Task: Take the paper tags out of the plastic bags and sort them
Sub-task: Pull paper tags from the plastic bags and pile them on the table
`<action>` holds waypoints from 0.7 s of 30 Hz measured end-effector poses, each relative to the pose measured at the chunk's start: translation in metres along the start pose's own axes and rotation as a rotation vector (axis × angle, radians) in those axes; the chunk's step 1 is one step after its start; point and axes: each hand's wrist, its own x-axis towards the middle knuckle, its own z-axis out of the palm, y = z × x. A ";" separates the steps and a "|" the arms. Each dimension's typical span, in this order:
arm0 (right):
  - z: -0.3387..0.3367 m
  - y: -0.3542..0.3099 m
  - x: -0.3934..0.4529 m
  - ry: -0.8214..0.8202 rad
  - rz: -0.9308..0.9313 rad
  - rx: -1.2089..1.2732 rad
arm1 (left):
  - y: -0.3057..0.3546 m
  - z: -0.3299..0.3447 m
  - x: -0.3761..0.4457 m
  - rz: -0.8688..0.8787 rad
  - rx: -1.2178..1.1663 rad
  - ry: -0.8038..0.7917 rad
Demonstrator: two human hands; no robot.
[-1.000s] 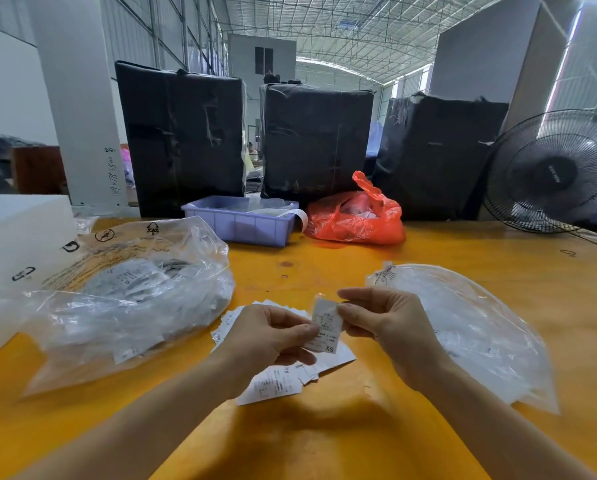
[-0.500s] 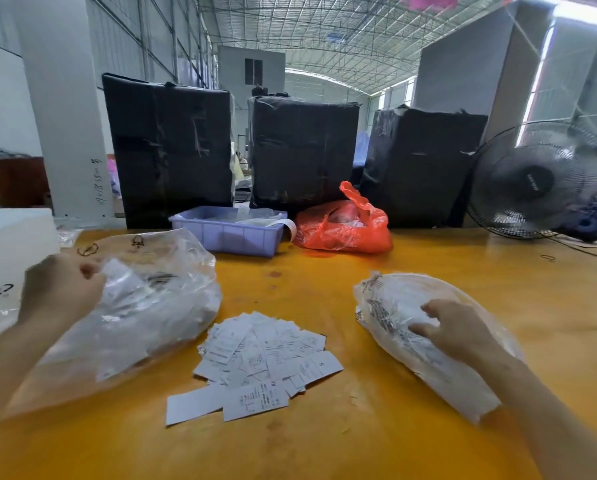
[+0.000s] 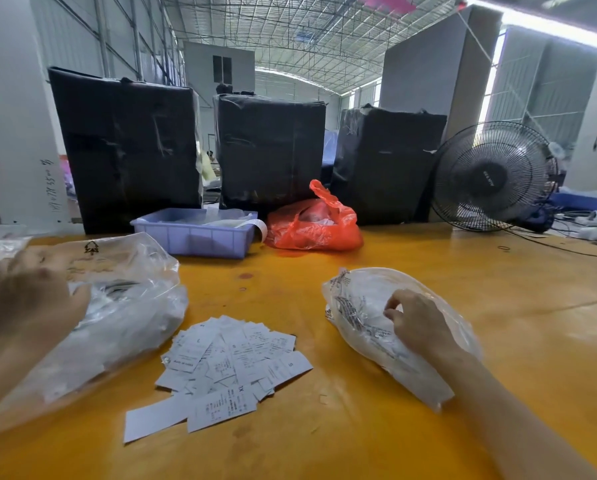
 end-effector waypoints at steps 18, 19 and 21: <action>-0.006 -0.123 -0.065 -0.411 0.110 1.393 | 0.173 -0.077 -0.132 -0.022 -1.379 -1.028; -0.004 -0.125 -0.069 -0.400 0.096 1.379 | 0.175 -0.075 -0.137 -0.033 -1.421 -1.048; -0.002 -0.127 -0.071 -0.365 0.084 1.353 | 0.178 -0.071 -0.144 -0.126 -1.510 -0.985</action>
